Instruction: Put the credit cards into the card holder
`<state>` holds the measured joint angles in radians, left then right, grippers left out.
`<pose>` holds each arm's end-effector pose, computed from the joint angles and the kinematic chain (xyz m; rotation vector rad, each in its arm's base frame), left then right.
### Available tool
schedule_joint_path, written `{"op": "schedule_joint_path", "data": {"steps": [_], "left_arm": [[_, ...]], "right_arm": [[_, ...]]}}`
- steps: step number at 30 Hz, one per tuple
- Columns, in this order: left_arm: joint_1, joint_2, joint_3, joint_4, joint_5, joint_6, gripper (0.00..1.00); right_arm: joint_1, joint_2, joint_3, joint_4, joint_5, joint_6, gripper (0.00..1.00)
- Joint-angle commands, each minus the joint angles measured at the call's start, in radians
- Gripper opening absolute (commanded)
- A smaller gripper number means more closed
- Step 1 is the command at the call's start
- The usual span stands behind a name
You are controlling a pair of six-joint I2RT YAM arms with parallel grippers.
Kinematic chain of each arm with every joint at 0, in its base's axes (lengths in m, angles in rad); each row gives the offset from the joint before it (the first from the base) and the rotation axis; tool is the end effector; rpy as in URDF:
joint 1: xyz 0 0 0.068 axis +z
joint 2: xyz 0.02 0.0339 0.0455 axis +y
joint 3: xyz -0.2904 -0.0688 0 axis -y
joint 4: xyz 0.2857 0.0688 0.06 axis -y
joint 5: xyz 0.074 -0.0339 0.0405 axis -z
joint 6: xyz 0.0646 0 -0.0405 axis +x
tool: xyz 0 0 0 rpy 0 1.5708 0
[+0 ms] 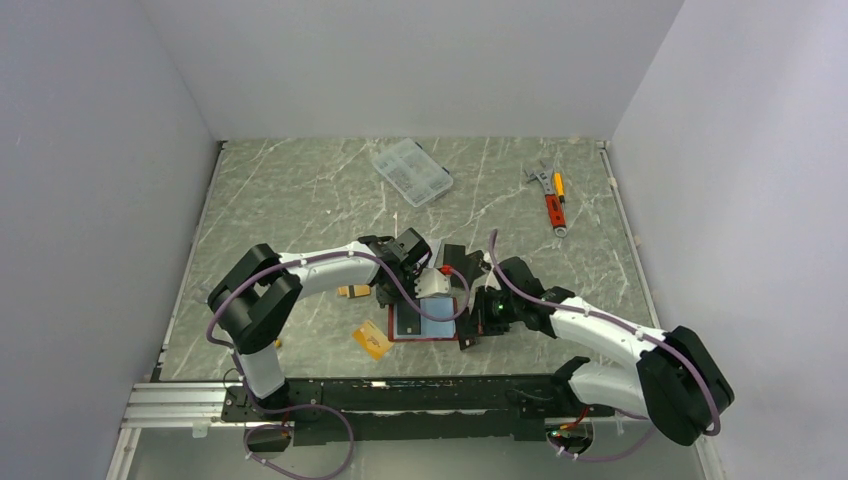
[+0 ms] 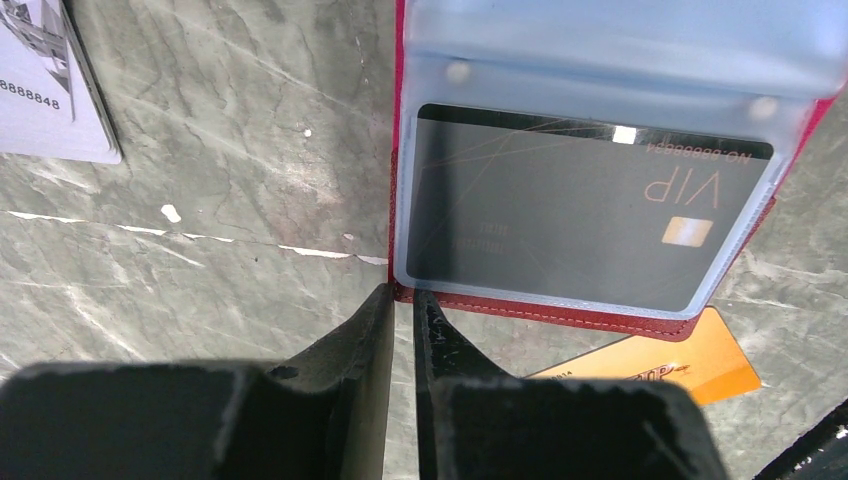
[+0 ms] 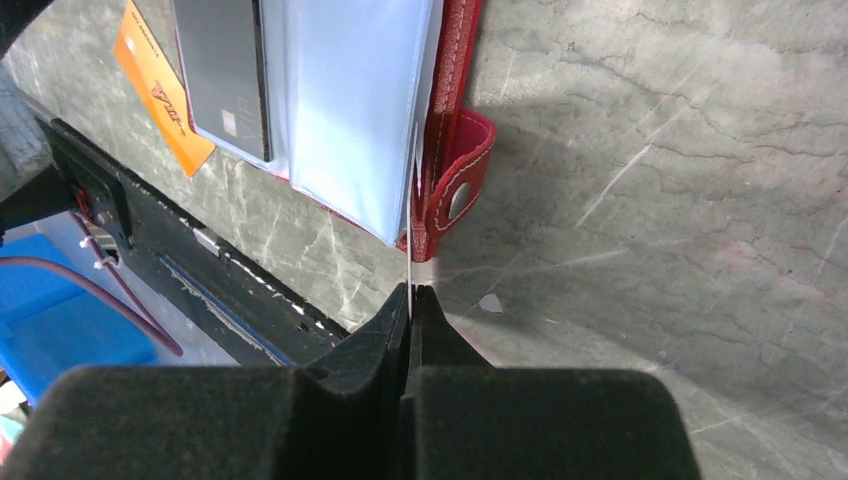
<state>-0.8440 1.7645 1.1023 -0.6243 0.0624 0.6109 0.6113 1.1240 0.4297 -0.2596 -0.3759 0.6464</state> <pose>0.2475 -0.2844 0.1372 1.9136 2.1301 -0.1364 0.1748 0.1515 0.1293 -0.1166 2.7122 0.9246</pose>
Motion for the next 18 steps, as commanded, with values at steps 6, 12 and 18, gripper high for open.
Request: {"op": "schedule_joint_path", "data": {"steps": [6, 12, 18], "left_arm": [[-0.004, 0.041, 0.018, 0.020, 0.002, 0.022, 0.15], [-0.006, 0.046, 0.024, 0.015, 0.002, 0.021, 0.14], [-0.009, 0.047, 0.025, 0.012, 0.000, 0.022, 0.12]], "right_arm": [[0.000, 0.019, -0.009, 0.062, -0.029, -0.007, 0.00], [0.000, 0.016, -0.020, 0.069, -0.034, -0.001, 0.00], [0.003, -0.004, -0.005, 0.049, -0.033, -0.005, 0.00]]}}
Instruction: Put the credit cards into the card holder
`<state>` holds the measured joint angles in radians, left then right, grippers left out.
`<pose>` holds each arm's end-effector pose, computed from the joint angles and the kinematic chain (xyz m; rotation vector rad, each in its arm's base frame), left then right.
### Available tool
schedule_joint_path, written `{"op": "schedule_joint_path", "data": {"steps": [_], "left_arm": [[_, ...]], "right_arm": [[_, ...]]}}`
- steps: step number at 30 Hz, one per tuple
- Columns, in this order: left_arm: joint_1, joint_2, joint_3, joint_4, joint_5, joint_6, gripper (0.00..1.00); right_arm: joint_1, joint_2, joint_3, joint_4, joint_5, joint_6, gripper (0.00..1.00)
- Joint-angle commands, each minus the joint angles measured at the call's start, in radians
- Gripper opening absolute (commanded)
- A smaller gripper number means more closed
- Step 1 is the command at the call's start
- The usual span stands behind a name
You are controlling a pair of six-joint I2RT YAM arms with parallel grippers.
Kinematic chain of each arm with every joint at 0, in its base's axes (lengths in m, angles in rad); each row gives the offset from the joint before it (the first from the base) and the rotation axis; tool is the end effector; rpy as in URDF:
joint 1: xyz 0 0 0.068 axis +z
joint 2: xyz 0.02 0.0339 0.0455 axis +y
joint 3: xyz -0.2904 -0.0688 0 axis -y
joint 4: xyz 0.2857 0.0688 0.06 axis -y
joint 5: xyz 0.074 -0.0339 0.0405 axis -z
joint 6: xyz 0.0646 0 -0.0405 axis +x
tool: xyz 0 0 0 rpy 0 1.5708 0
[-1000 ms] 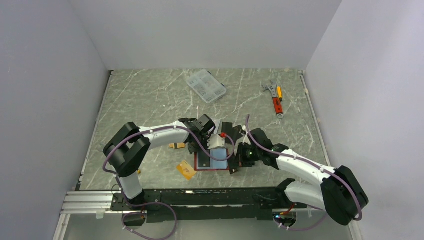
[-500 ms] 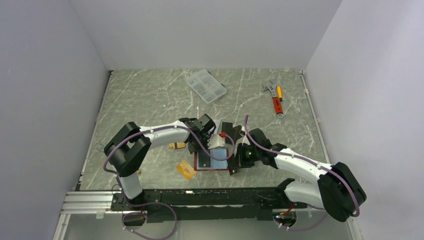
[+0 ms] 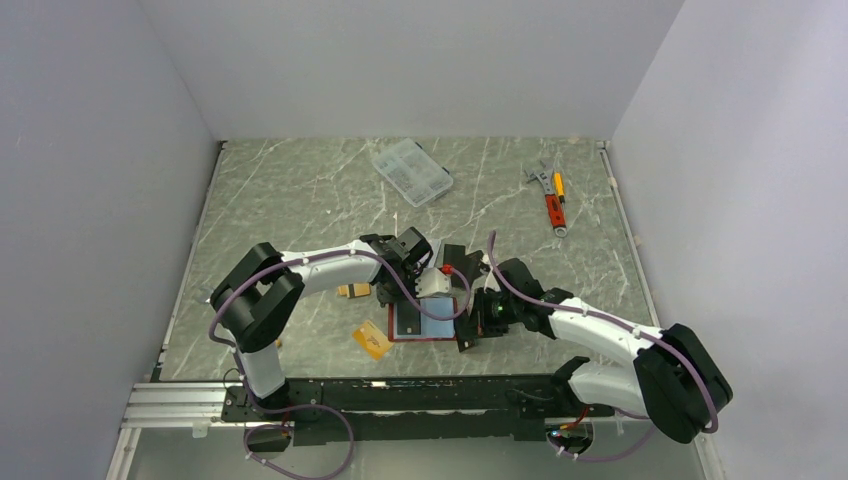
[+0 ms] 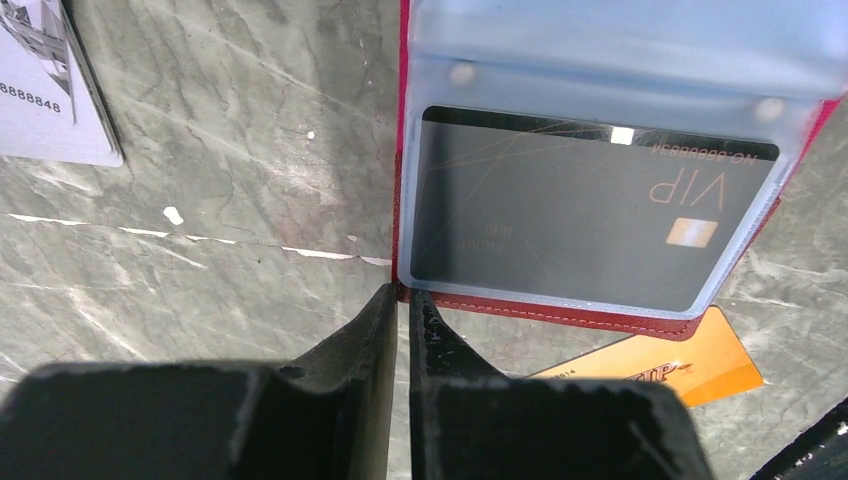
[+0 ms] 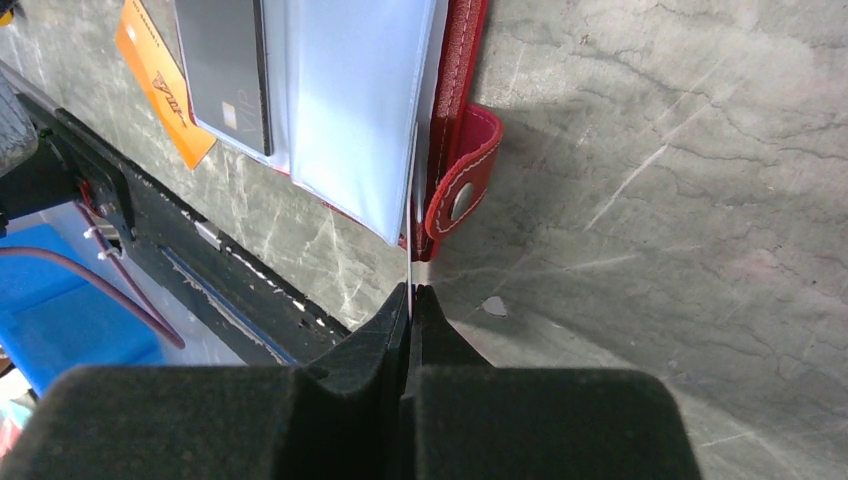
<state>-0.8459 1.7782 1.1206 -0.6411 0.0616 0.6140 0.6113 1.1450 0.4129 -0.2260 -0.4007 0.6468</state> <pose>0.2489 -0.2869 0.1372 1.9265 2.1347 -0.1335 0.1734 0.1523 0.1224 -0.1264 2.7216 0.9525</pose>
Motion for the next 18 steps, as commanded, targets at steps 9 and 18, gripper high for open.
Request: {"op": "schedule_joint_path", "data": {"steps": [9, 18], "left_arm": [[-0.007, 0.036, 0.013, 0.025, 0.001, 0.020, 0.10], [-0.006, 0.022, 0.003, 0.030, 0.002, 0.020, 0.08]], "right_arm": [[0.001, -0.055, 0.046, 0.010, -0.044, -0.002, 0.00], [0.010, -0.043, 0.056, 0.066, -0.096, 0.007, 0.00]]}}
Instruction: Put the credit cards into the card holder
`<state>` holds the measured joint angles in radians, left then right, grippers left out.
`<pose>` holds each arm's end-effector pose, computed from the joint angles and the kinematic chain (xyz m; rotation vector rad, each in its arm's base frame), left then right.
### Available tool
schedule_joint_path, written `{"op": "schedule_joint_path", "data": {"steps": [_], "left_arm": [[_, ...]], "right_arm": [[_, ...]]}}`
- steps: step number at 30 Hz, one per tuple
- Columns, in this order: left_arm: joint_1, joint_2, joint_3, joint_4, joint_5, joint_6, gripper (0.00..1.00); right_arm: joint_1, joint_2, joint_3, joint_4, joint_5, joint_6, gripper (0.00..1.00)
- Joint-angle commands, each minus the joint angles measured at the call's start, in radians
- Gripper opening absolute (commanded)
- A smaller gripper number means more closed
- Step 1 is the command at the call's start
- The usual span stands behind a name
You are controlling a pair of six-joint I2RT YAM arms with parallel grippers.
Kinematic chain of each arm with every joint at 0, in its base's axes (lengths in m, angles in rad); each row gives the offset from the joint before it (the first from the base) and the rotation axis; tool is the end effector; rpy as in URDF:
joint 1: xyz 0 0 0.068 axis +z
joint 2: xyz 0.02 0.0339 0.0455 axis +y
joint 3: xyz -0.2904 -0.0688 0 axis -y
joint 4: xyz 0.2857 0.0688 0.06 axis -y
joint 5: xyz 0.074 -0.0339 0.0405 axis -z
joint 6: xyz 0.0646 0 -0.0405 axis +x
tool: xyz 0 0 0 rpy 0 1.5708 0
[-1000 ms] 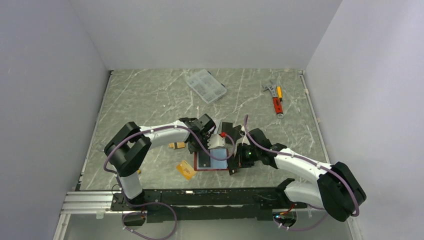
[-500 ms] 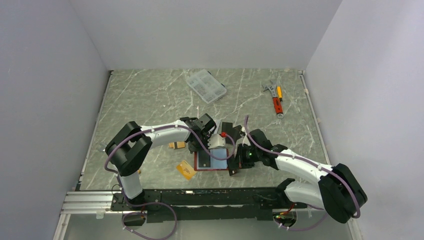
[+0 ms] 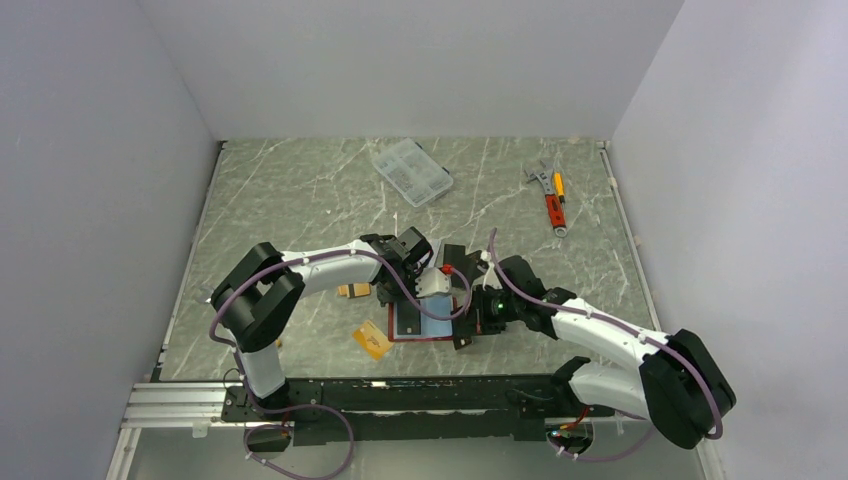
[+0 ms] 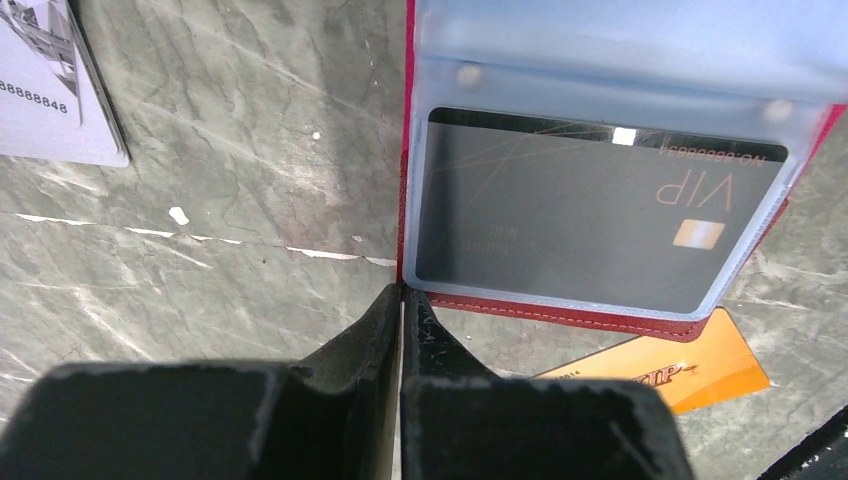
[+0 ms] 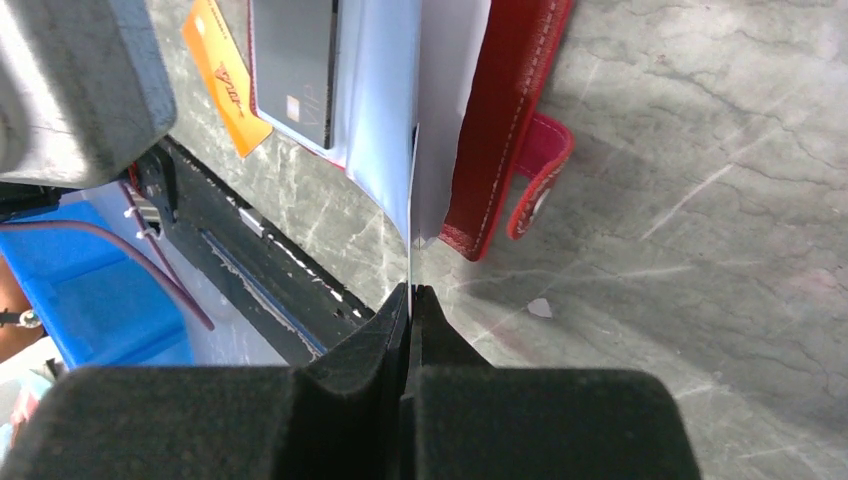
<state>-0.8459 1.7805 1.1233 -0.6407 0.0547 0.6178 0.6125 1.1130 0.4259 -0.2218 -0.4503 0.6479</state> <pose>0.2497 -0.2873 0.1371 1.9287 2.1310 -0.1230 0.1735 0.1563 0.1349 -0.1632 2.6796 1.0371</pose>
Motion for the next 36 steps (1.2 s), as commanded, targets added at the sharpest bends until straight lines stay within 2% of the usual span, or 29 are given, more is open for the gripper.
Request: {"op": "schedule_joint_path", "data": {"steps": [1, 14, 18, 26, 36], "left_arm": [[-0.006, 0.017, 0.002, 0.030, 0.013, 0.017, 0.07], [-0.003, -0.016, -0.001, 0.030, 0.045, 0.017, 0.02], [0.013, -0.033, 0.022, 0.016, 0.109, 0.009, 0.00], [0.069, -0.065, 0.029, -0.003, 0.235, 0.012, 0.00], [0.071, -0.068, 0.028, -0.008, 0.254, 0.016, 0.00]], "right_arm": [[0.011, -0.010, 0.048, 0.064, -0.053, 0.004, 0.00], [0.027, 0.036, 0.057, 0.103, -0.069, 0.014, 0.00], [0.046, 0.085, 0.050, 0.175, -0.100, 0.037, 0.00], [0.078, 0.192, 0.045, 0.214, -0.088, 0.030, 0.00], [0.081, 0.154, 0.066, 0.196, -0.077, 0.028, 0.00]]}}
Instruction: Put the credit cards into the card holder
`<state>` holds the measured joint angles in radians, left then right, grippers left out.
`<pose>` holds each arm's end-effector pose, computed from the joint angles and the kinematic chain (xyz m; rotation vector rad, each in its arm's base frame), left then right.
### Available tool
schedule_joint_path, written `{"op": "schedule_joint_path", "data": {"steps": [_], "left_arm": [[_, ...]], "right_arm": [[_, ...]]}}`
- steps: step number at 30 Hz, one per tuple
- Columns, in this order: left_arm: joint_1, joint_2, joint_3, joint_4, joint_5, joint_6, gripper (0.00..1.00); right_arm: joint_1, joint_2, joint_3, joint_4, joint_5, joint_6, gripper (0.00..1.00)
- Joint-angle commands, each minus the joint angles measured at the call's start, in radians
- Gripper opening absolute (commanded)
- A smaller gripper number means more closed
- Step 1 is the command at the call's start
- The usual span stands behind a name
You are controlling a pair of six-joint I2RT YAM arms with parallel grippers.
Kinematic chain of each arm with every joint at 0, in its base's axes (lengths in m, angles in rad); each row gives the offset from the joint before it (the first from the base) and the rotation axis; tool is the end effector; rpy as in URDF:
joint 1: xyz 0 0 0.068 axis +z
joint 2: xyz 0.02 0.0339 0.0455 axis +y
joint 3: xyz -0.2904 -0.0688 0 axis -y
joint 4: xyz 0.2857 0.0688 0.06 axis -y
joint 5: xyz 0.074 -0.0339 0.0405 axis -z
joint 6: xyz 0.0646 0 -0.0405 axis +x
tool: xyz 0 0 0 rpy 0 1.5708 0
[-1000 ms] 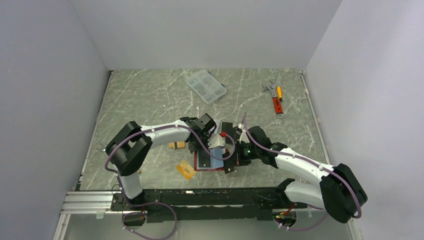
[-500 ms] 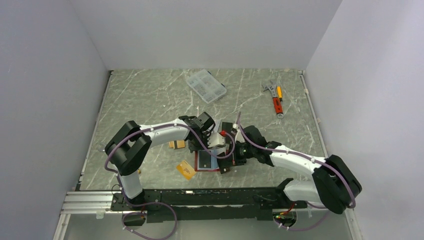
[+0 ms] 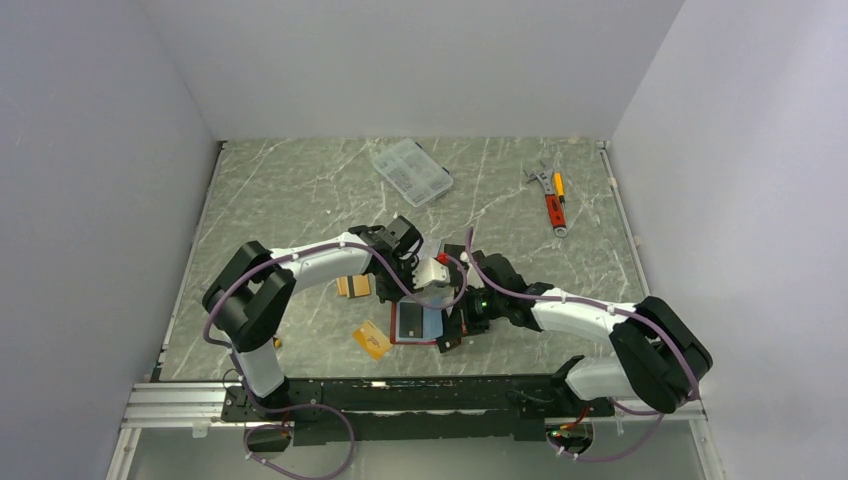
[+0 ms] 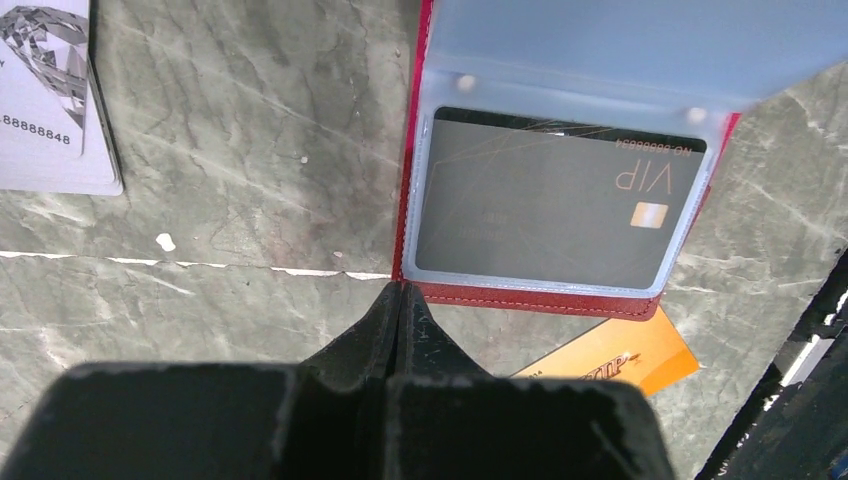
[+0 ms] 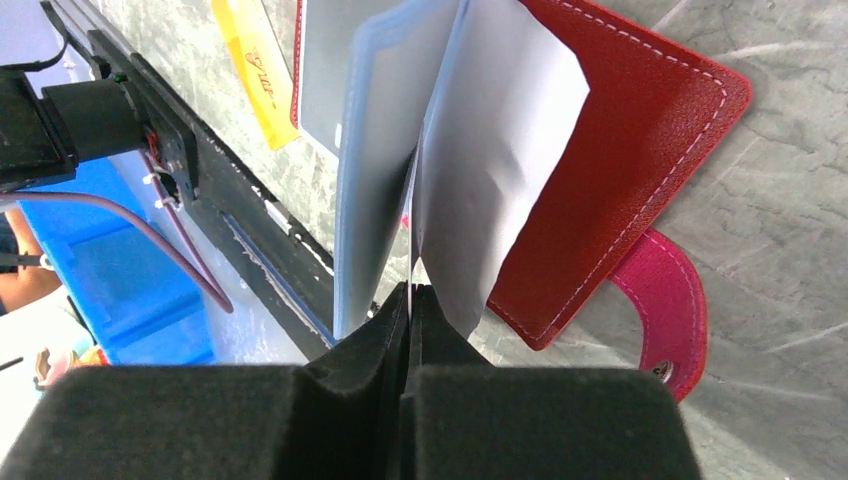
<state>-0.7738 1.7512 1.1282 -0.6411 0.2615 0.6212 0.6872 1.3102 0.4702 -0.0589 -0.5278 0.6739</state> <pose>0.2604 -0.2777 0.1512 1.8611 2.1313 -0.4043 0.1814 0.1909 0.1198 -0.2733 2.7044 1.1629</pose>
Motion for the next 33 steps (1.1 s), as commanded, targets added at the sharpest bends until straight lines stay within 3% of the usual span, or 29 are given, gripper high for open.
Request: {"op": "schedule_joint_path", "data": {"steps": [1, 17, 23, 28, 33], "left_arm": [[-0.002, -0.038, 0.021, -0.007, 0.048, 0.013, 0.00], [0.027, -0.039, 0.058, -0.059, 0.203, 0.008, 0.00], [-0.007, -0.040, 0.109, -0.081, 0.232, -0.007, 0.00], [-0.021, -0.015, 0.138, -0.096, 0.240, -0.003, 0.00], [0.001, -0.034, 0.060, -0.071, 0.203, 0.031, 0.00]], "right_arm": [[0.007, -0.046, 0.031, 0.027, -0.001, 0.001, 0.00], [0.022, -0.071, 0.054, -0.065, 0.041, -0.026, 0.00], [0.004, -0.182, 0.100, -0.257, 0.131, -0.098, 0.00], [-0.079, -0.313, 0.161, -0.450, 0.204, -0.164, 0.00], [-0.131, -0.381, 0.172, -0.399, 0.124, -0.122, 0.00]]}}
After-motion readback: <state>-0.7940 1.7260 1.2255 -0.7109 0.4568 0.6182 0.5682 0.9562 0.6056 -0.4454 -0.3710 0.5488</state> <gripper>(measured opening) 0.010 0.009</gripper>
